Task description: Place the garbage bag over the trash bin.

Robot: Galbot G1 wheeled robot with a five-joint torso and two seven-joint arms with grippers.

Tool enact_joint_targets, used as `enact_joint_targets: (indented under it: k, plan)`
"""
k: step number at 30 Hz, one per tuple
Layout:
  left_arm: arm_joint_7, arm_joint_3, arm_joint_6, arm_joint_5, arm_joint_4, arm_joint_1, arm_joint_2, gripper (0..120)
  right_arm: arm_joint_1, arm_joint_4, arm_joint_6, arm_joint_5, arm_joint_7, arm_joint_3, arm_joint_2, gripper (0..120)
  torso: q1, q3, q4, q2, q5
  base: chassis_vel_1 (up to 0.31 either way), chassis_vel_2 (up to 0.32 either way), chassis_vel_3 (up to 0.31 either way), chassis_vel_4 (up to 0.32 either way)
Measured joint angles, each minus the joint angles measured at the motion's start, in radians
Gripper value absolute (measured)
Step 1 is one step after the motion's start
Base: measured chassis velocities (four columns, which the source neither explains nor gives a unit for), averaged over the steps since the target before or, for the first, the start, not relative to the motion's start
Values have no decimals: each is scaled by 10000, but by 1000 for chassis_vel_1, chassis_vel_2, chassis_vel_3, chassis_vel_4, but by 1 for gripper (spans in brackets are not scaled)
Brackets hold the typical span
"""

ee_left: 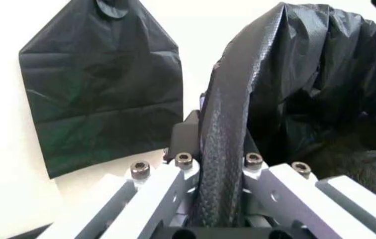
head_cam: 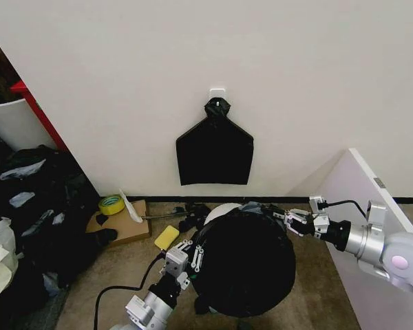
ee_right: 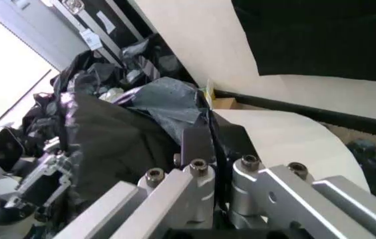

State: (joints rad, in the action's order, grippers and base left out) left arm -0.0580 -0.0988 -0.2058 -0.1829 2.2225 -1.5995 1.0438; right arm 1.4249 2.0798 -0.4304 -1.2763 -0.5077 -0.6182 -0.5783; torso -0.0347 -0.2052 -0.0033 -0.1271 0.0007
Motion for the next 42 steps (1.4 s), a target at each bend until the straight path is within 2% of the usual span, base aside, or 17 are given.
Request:
enact_joint_targets:
  k: [9,32,36,37,39,42]
  plan:
    - [226,38,-153,55,-40,-7,-79,4,-251,-193,217,562,3,484,-37,0,0,0,1,0,1,0,0,0,0]
    - [638,149,-463,-7,0,11,-158,4,-333,-491,372,1369,50,779,33,0,0,0,0,0,0,0,0,0,0]
    - [633,93,-468,2,-36,9,-116,4,-231,-453,667,1402,58,518,-191,14,0,0,0,0,1,0,0,0,0]
    - [633,93,-468,2,-36,9,-116,4,-231,-453,667,1402,58,518,-191,14,0,0,0,0,1,0,0,0,0]
    - [615,75,-424,-3,-98,36,-111,4,-136,-394,711,1230,-106,218,-198,26,0,0,0,0,0,0,0,0,0]
    - [585,54,-334,14,-177,72,-92,4,-161,-432,769,1176,-206,92,-70,38,0,0,0,0,0,0,0,0,0]
